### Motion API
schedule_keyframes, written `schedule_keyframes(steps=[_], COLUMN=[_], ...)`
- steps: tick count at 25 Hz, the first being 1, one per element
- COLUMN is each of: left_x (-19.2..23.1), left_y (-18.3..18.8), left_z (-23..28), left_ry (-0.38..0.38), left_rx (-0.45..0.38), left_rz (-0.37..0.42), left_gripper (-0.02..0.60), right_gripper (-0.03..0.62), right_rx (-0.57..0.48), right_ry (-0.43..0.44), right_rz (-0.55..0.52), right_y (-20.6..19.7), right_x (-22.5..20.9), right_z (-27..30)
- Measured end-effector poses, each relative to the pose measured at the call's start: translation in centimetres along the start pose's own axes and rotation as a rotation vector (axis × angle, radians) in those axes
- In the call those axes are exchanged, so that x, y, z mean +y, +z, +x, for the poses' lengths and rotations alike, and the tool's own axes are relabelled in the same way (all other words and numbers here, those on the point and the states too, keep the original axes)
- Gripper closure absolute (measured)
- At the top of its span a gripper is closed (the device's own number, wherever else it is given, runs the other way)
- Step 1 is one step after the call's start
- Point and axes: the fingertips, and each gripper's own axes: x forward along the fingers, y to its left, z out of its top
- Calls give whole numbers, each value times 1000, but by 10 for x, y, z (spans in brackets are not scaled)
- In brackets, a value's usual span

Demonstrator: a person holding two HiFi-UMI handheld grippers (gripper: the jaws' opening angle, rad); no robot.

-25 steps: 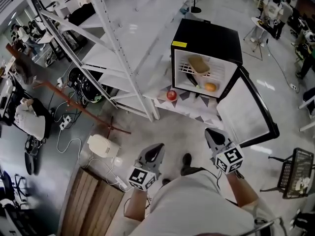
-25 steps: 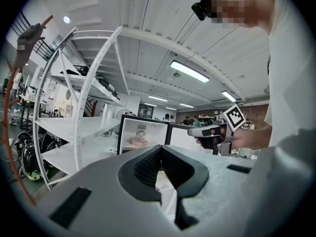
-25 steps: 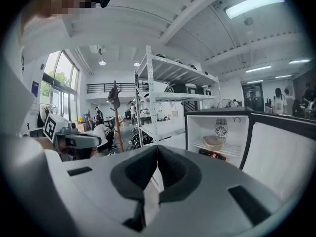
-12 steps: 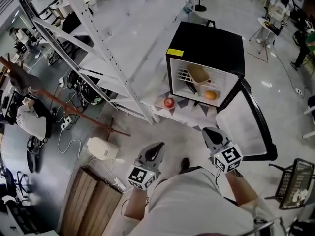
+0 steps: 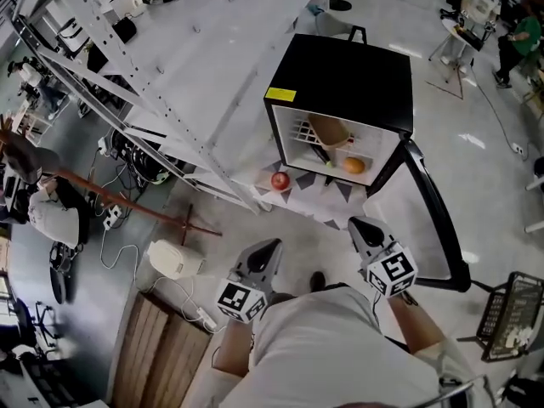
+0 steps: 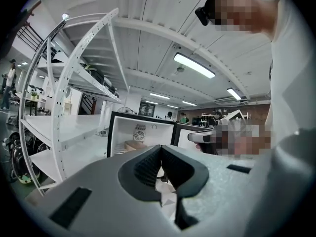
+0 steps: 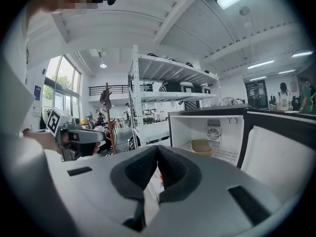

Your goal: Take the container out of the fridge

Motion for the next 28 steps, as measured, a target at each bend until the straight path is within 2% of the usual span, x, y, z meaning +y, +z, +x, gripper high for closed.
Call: schedule_keyframes(steps=[12,21,28], left_x=[10,49,83], left_y=[6,12,21], left_z=[38,54,64], left_ry=[-88,-202,-267], left_rx=[8,28,22], left_rz=[7,10,21], left_gripper=[577,577,577], right_gripper=[587,586,584], right_rx=[3,11,44], right_ry=[-68,-187,-257], right_rz=[-6,-1,-49], right_y=[3,16,25], right_x=[-22,-32,-40], right_z=[7,36,73])
